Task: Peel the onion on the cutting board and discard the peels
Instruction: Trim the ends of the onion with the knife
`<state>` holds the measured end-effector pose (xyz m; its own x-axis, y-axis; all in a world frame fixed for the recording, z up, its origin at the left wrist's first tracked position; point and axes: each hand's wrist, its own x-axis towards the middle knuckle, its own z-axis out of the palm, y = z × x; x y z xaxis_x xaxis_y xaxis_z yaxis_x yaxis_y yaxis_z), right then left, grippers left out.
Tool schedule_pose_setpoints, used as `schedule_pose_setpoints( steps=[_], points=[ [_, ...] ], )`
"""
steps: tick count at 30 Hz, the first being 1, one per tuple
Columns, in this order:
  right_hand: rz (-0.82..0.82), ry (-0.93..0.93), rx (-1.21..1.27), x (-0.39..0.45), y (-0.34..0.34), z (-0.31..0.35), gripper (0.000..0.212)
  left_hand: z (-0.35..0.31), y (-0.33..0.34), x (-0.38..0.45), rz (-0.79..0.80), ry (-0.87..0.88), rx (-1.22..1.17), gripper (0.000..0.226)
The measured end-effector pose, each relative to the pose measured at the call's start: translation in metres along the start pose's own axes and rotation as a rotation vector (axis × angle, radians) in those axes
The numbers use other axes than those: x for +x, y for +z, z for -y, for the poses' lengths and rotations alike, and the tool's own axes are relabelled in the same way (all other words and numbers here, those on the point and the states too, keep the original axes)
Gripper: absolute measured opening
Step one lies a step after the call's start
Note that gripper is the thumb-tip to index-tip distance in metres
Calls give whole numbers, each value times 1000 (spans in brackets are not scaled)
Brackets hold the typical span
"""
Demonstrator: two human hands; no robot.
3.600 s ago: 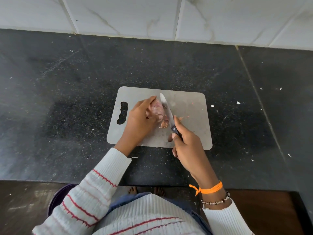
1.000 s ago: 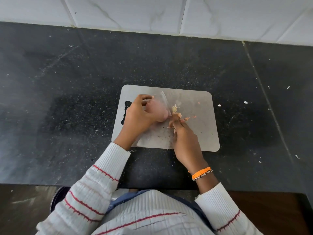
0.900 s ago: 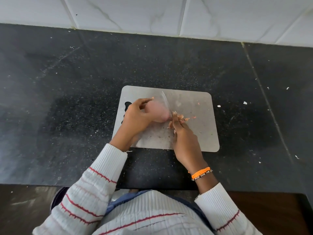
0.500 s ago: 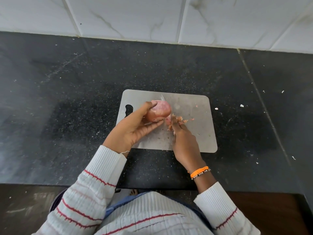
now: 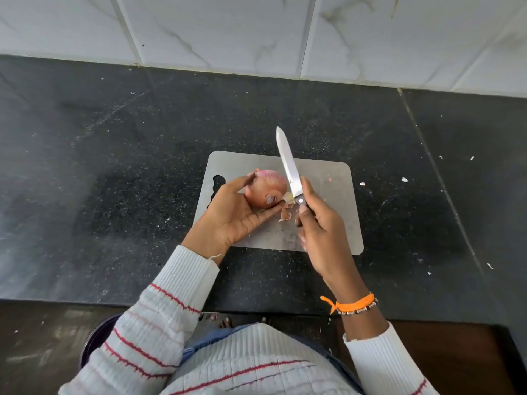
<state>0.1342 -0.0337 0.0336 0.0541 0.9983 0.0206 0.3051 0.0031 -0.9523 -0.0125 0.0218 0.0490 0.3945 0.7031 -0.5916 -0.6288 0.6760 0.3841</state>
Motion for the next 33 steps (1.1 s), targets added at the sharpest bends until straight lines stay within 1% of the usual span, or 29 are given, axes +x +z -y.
schedule_pose_setpoints(
  steps=[2,4,8,13,15,18,19,21,23,25,26,28,31,33],
  points=[
    [9,-67,-26,-8,5,7,49,5,3,2,6,17,-39,53],
    [-11,-117,-117,-15,11,10,50,8,6,3,6,28,-92,54],
    [-62,-180,-215,-24,18,5,51,11,9,5,-2,-6,-179,59],
    [-47,-197,-289,-34,19,-1,54,13,9,10,-42,-36,-217,61],
    [-44,-183,-289,-36,15,1,53,15,8,11,-34,-9,-175,57],
    [-4,-114,-222,-34,-2,15,51,11,6,12,-52,111,-18,35],
    [30,-84,-194,-33,-10,20,50,8,5,12,-59,138,34,31],
    [102,-26,-182,-33,-24,30,48,3,-1,10,-53,168,145,32],
    [144,9,-212,-31,-34,34,48,2,-4,8,-31,184,309,41],
    [175,46,-210,-26,-40,34,47,2,-4,6,-1,205,399,39],
    [188,68,-188,-23,-42,33,47,2,-4,5,6,217,411,38],
    [190,84,-141,-19,-41,30,47,4,-4,6,6,225,421,43],
    [106,5,-175,-21,-28,29,49,11,0,9,-44,215,395,47],
    [45,-60,-233,-27,-16,27,51,15,5,12,-82,204,314,40]
  ],
)
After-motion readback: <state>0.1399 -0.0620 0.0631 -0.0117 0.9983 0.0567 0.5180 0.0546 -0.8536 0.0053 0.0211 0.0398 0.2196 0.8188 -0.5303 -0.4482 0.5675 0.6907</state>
